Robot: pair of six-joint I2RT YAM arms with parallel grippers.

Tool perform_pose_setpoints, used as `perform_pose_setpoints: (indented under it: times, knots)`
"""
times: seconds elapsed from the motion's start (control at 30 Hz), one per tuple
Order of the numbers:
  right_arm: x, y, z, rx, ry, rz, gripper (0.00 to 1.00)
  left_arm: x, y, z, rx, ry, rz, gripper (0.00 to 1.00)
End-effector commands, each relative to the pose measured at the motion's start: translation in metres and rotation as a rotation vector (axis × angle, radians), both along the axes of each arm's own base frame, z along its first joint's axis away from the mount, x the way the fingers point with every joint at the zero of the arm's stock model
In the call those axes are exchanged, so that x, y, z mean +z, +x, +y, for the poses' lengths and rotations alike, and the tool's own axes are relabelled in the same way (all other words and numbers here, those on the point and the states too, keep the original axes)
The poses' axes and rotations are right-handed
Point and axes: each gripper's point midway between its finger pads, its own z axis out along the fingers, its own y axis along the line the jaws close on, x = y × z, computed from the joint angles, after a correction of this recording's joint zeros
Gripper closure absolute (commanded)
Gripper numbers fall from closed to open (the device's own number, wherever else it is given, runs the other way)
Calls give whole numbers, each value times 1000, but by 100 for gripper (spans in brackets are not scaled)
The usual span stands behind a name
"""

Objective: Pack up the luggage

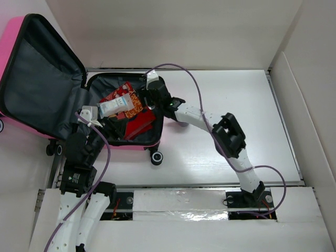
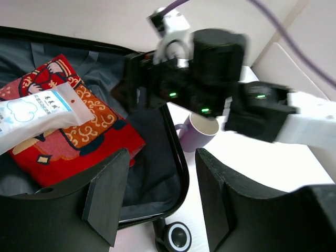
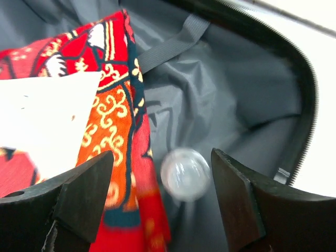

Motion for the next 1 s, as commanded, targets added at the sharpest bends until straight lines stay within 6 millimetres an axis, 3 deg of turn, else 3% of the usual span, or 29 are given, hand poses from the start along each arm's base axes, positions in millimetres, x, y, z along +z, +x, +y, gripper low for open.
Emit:
perform_pose_setpoints:
  times: [0.0,0.03,0.07,0.1,0.13,0.17,0.23,0.27,0.3,0.33,0.43,0.5,0.57,0.77,0.8,0.83,0.9,0.97]
  knots:
    - [131,-11,-27,-5,154,-194,20,20,0,-2,-8,-16,-68,50]
    - [138,-13,-41,-22,161,-206,38,20,0,-1,-6,-16,-68,50]
    - [118,-17,-57,-47,144,-188,51,19,0,-1,-5,-15,-65,50]
    - [146,-25,-78,-66,188,-221,66,20,-1,-2,-9,-16,-68,50]
    - [142,-21,-103,-106,190,-213,86,20,-2,-2,-11,-16,-70,50]
    - [110,-25,-121,-137,172,-155,92,22,-2,-2,-11,-18,-77,50]
    - [105,-24,-163,-192,184,-127,94,21,-2,-2,-11,-17,-73,50]
    - [89,-28,-172,-192,182,-77,90,21,-1,-2,-13,-16,-71,50]
    - [60,-34,-184,-201,149,-19,84,21,-2,-3,-20,-17,-73,50]
    - [52,-38,-191,-205,140,2,63,22,-3,-4,-25,-18,-77,50]
    - [11,-49,-207,-235,81,86,33,22,-2,-3,-19,-19,-75,50]
    - [-7,-48,-220,-272,61,126,30,22,-2,-4,-25,-19,-75,50]
    - [-29,-47,-219,-257,48,192,30,21,-2,-5,-26,-20,-73,50]
    - [-51,-47,-197,-172,46,250,37,20,-2,-3,-16,-20,-73,50]
    - [-55,-45,-196,-175,39,257,43,21,-2,-2,-13,-20,-75,50]
    - [-58,-45,-196,-174,35,262,66,21,-2,-2,-11,-20,-75,50]
    - [-55,-42,-199,-186,52,264,100,20,-2,-2,-13,-20,-73,50]
    - [-37,-40,-204,-211,72,216,100,21,-2,-2,-13,-20,-76,50]
